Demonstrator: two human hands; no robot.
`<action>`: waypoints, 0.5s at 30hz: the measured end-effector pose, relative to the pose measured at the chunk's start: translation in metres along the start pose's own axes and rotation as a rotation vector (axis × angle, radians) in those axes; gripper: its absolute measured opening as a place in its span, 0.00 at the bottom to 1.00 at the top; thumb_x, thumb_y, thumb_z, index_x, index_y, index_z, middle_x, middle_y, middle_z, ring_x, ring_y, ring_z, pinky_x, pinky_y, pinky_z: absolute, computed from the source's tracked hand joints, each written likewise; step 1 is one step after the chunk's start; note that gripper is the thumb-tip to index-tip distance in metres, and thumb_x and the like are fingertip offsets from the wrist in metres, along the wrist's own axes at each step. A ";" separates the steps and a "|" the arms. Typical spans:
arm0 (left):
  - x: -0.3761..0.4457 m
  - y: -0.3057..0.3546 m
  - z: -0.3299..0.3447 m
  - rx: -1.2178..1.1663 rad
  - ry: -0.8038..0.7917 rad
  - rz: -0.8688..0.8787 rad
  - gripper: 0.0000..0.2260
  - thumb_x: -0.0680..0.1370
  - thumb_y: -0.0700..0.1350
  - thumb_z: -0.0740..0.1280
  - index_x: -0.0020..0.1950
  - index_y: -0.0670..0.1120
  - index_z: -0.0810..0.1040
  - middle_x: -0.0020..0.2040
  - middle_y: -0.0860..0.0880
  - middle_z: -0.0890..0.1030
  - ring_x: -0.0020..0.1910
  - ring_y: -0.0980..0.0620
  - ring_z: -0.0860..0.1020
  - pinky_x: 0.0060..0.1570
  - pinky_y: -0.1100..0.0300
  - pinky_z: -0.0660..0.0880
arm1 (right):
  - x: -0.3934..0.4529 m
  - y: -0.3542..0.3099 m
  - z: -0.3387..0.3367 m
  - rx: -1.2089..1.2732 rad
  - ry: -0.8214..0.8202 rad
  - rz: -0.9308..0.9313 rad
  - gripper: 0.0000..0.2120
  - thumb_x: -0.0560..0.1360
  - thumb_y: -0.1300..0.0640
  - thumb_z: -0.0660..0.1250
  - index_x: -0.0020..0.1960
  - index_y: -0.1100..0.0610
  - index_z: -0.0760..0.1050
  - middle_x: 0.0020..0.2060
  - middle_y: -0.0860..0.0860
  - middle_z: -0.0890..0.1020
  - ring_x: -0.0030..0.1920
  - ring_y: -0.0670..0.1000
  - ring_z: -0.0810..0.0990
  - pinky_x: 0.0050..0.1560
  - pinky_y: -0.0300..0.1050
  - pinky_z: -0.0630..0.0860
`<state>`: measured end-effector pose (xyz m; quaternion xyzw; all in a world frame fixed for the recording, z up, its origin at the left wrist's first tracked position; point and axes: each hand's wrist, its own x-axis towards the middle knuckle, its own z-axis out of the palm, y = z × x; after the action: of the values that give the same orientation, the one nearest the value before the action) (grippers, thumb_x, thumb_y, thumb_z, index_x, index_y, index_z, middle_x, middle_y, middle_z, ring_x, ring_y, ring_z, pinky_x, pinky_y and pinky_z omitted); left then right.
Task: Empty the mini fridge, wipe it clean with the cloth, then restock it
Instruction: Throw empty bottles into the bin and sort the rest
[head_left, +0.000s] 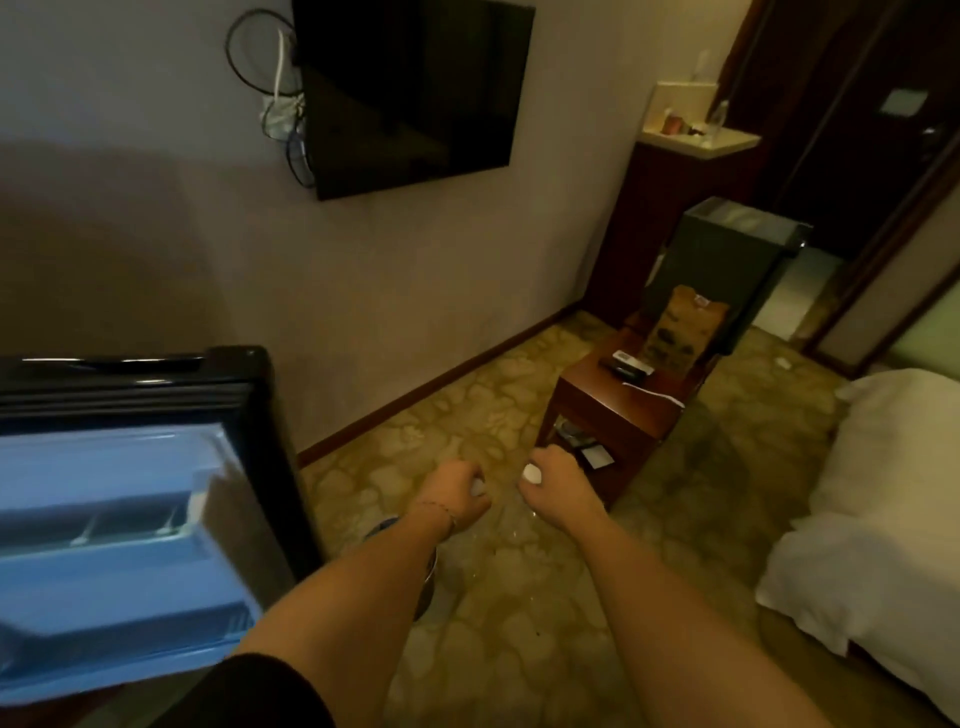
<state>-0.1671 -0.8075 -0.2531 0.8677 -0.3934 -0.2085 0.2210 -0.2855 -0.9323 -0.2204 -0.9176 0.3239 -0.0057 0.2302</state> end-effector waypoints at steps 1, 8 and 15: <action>0.016 -0.001 -0.002 0.002 0.011 -0.012 0.17 0.76 0.52 0.69 0.63 0.46 0.77 0.61 0.45 0.75 0.60 0.46 0.74 0.57 0.57 0.71 | 0.019 0.004 -0.003 0.000 -0.002 -0.016 0.13 0.78 0.52 0.67 0.55 0.61 0.77 0.55 0.56 0.76 0.55 0.57 0.77 0.56 0.51 0.76; 0.106 -0.042 -0.014 -0.041 0.092 -0.244 0.15 0.77 0.51 0.69 0.62 0.47 0.77 0.62 0.47 0.73 0.60 0.46 0.74 0.58 0.56 0.72 | 0.166 0.001 0.018 -0.076 -0.165 -0.195 0.14 0.78 0.51 0.66 0.60 0.58 0.76 0.59 0.55 0.77 0.58 0.55 0.76 0.58 0.48 0.75; 0.162 -0.095 -0.008 -0.184 0.262 -0.639 0.15 0.78 0.49 0.69 0.63 0.46 0.77 0.63 0.46 0.72 0.60 0.44 0.74 0.57 0.56 0.71 | 0.314 -0.033 0.057 -0.167 -0.365 -0.599 0.13 0.78 0.51 0.67 0.56 0.59 0.78 0.53 0.56 0.77 0.53 0.56 0.77 0.49 0.46 0.73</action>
<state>-0.0091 -0.8747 -0.3286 0.9427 -0.0501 -0.1884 0.2706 -0.0093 -1.0732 -0.3009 -0.9734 -0.0066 0.1174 0.1964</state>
